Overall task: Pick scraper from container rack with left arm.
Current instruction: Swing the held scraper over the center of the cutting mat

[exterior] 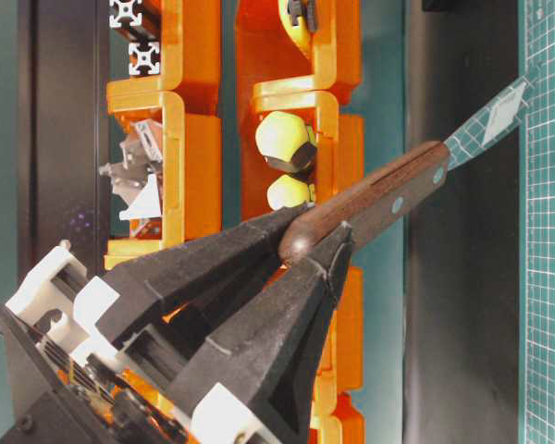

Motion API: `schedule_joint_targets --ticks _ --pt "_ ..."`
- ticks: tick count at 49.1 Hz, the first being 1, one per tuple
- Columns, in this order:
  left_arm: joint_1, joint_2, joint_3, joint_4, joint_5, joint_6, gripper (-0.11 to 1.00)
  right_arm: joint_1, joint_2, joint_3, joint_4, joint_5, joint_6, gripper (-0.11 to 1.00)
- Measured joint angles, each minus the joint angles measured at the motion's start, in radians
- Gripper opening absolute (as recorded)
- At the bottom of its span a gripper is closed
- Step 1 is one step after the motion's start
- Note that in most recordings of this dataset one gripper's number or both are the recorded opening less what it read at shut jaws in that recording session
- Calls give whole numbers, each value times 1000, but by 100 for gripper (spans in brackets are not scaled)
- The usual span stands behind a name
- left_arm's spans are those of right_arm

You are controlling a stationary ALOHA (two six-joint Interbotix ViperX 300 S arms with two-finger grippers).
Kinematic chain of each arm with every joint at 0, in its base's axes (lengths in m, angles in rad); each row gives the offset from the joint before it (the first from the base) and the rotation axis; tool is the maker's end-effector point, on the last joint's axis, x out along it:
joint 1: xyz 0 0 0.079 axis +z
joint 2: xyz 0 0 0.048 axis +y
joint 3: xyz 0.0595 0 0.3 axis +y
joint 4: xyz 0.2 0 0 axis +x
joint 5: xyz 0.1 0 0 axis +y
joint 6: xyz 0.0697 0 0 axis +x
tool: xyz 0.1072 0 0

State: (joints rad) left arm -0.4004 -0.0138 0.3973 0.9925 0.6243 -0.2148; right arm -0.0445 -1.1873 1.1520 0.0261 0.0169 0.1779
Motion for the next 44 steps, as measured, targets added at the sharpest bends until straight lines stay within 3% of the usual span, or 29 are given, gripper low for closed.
schedule_joint_targets --ticks 8,17,22,35,44 --pt "0 6 -2 0 5 -3 24 -2 0 0 0 0 0 -1" --pt "0 6 -3 0 3 -20 75 -2 0 0 0 15 2 -1" --pt "2 6 -3 0 5 -61 91 0 0 0 0 26 2 -1" --pt "11 6 -3 0 11 -106 91 -2 0 0 0 31 3 -1" --pt "-32 -26 -3 0 74 -114 91 0 0 0 0 32 3 -1"
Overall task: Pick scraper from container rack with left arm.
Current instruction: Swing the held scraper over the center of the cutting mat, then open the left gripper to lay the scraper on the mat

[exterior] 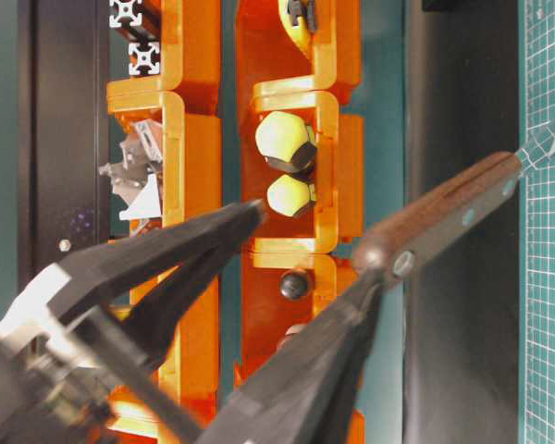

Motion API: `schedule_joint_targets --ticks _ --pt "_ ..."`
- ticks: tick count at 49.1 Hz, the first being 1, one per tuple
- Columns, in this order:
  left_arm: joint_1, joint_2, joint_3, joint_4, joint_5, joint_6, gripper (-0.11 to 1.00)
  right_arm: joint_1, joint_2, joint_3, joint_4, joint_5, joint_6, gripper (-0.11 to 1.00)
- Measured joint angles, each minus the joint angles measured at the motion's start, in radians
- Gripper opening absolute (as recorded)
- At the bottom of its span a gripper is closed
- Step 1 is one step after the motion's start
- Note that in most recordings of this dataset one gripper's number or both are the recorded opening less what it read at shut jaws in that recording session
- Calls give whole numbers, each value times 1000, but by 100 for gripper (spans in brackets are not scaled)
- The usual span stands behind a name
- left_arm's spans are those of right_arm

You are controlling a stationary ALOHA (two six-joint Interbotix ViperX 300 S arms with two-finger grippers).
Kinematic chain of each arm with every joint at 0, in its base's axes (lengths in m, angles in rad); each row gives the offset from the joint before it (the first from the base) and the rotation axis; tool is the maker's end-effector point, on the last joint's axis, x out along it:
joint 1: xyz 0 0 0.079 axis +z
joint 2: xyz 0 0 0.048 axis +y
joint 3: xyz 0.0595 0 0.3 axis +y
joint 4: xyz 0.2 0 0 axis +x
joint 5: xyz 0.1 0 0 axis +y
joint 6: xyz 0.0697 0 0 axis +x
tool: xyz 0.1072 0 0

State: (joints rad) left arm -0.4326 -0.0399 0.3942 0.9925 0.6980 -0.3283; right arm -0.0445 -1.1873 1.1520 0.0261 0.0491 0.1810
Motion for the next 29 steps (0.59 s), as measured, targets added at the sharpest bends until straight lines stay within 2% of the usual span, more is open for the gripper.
schedule_joint_targets --ticks 9,21,25,29 --pt "-26 -48 -9 0 20 -6 91 0 0 0 0 0 0 -1" --pt "-21 -60 -11 0 31 -21 91 -2 0 0 0 0 0 -1" --pt "-25 -69 -9 0 35 -51 91 -2 0 0 0 0 0 -1" --pt "-31 -97 6 0 41 -112 91 -2 0 0 0 0 0 -1"
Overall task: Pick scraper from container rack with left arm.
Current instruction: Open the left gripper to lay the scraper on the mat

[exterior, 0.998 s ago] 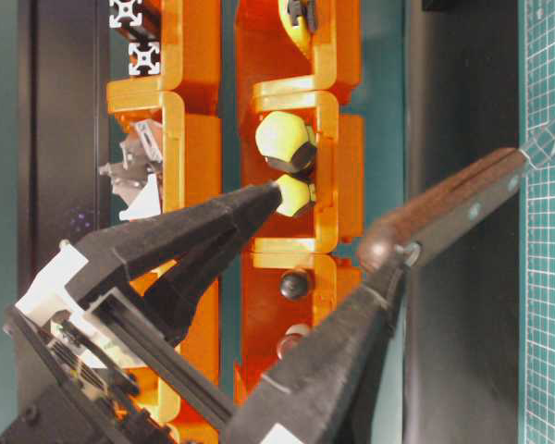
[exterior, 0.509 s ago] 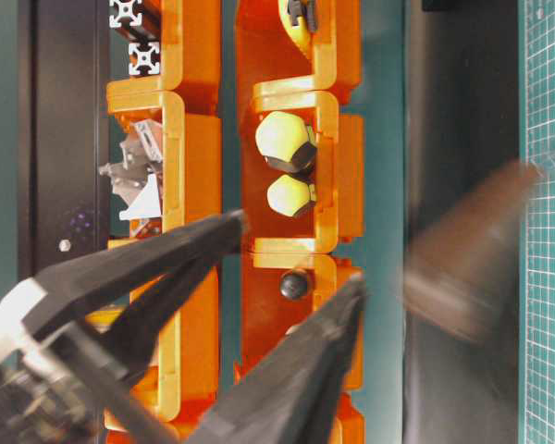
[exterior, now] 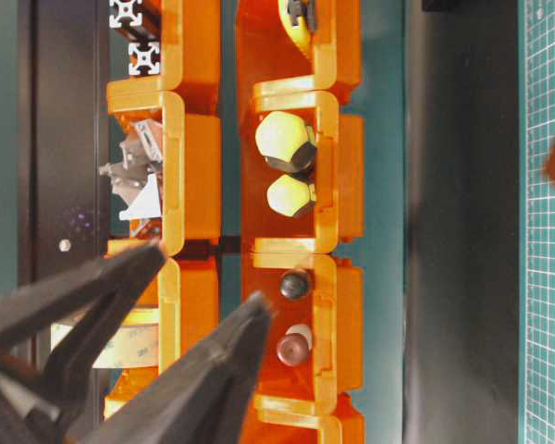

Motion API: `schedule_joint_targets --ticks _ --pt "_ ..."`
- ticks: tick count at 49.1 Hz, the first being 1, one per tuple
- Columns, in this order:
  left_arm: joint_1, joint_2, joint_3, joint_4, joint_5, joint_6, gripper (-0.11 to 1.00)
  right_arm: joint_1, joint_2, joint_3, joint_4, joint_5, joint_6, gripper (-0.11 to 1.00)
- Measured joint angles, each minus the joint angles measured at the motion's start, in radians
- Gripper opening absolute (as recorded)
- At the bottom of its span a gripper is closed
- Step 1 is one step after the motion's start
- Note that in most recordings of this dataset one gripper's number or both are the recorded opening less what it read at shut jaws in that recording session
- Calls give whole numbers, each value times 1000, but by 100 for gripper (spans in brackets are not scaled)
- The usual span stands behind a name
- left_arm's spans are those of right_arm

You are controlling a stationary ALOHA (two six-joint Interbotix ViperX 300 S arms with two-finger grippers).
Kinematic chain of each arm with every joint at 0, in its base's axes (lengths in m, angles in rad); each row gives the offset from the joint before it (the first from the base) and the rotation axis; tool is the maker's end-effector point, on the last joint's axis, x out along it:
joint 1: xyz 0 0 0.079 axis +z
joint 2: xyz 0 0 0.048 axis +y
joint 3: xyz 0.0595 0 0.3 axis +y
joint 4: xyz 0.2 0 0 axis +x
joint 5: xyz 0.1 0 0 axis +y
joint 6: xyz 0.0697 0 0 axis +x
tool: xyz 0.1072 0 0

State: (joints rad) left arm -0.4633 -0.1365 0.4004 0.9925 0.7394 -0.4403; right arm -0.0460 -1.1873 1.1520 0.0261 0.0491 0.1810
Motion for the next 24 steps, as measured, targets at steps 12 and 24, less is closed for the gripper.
schedule_joint_targets --ticks 12,24 --pt "-92 -112 98 0 37 -189 91 0 0 0 0 0 0 -1" --pt "-183 -219 175 0 137 -365 91 0 0 0 0 0 0 -1"
